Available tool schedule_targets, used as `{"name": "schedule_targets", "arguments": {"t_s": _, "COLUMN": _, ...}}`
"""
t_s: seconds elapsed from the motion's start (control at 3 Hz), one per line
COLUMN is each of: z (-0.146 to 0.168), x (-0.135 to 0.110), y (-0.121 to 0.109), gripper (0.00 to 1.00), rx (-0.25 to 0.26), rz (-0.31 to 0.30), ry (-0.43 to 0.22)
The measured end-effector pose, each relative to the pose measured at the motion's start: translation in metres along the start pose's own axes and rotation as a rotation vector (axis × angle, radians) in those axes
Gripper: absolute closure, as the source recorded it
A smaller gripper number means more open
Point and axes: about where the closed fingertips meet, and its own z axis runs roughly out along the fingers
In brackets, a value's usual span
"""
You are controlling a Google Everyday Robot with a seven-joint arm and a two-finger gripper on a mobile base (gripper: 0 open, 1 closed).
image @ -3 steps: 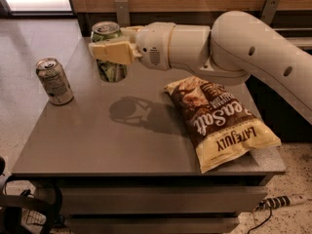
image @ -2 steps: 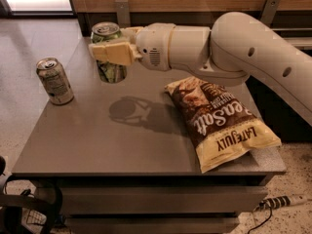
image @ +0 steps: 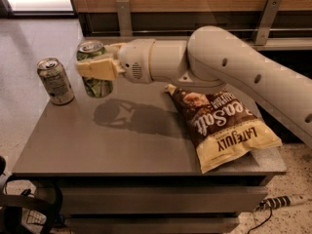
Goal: Move green can near 7up can
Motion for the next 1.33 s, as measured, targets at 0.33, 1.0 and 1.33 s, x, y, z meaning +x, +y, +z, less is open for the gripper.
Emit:
{"name": "schedule_targets", "arguments": {"t_s": 0.33, "z": 0.033, "x": 0.025, "y": 0.022, "gripper": 1.00, "rx": -0.039, "rz": 0.019, "ry": 0.044}}
{"name": "schedule_targets", "arguments": {"t_s": 1.0, "z": 0.074, "x": 0.065, "y": 0.044, "gripper": 1.00, "rx": -0.079, "rz": 0.068, "ry": 0.004}}
{"name": "schedule_targets", "arguments": {"t_s": 1.33, "z": 0.075, "x": 0.071, "y": 0.046, "gripper": 1.00, "rx": -0.055, "rz": 0.040, "ry": -0.050}}
